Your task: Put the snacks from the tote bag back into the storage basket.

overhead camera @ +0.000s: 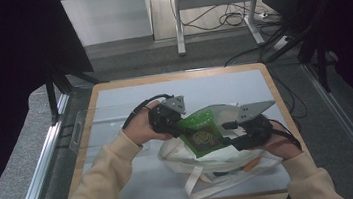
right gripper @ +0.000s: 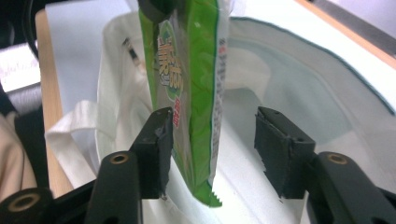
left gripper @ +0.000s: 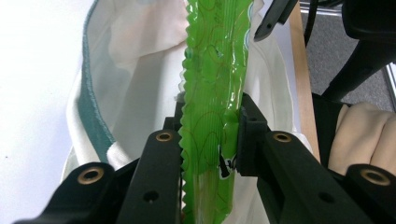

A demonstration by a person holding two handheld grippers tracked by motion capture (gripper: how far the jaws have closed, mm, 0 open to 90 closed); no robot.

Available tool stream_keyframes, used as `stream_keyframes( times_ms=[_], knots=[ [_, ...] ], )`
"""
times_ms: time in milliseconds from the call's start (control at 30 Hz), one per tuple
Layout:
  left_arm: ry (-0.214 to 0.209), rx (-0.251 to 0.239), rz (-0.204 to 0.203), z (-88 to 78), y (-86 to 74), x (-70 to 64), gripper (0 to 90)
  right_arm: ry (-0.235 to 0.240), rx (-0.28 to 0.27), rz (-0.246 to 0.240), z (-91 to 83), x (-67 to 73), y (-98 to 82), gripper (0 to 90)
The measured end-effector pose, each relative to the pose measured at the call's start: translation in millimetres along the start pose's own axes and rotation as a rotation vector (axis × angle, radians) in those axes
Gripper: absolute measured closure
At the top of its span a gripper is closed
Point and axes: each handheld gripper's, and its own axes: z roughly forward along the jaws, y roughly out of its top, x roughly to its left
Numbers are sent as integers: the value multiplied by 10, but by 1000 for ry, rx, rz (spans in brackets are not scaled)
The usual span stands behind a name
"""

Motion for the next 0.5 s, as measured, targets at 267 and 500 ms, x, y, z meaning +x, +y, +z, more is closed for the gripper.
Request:
stream_keyframes(
  times_ms=[267,500],
  knots=[
    [19,-20,-2,-115,27,4,756,-15,-92,81,-173,31,-208,422],
    [33,-37,1,-258,67,-2,757,-22,-103,102,-214,59,-338,418]
  ],
)
